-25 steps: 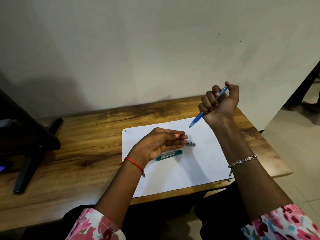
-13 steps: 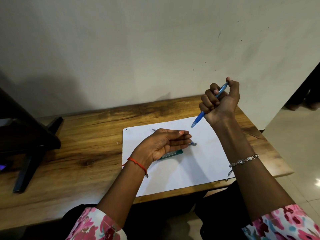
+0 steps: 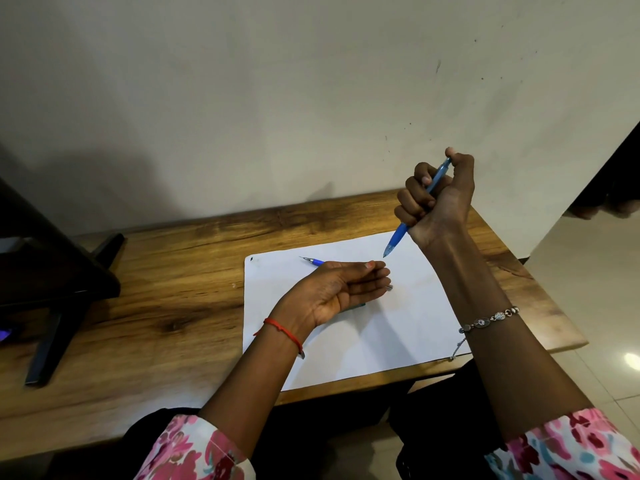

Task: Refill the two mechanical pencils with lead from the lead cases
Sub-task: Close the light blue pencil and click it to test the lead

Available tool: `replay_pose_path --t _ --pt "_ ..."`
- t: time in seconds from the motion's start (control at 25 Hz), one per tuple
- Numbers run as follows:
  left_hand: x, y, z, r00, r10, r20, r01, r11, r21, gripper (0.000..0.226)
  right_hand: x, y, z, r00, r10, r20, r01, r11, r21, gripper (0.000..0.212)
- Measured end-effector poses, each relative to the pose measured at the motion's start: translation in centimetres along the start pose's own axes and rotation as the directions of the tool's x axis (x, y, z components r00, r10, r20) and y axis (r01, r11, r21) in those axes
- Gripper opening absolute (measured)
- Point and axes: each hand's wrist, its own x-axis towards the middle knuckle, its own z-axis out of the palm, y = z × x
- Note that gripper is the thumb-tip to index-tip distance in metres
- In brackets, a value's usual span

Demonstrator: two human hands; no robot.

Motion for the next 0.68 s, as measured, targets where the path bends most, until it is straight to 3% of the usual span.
replay_pose_path --t 0.68 --pt "0.01 0.08 0.27 0.999 -0.007 -0.031 0.006 1.000 -0.016 0.015 -0.03 -0.32 0.04 1.000 -0.015 -0.021 0.015 1.000 -0.022 0.049"
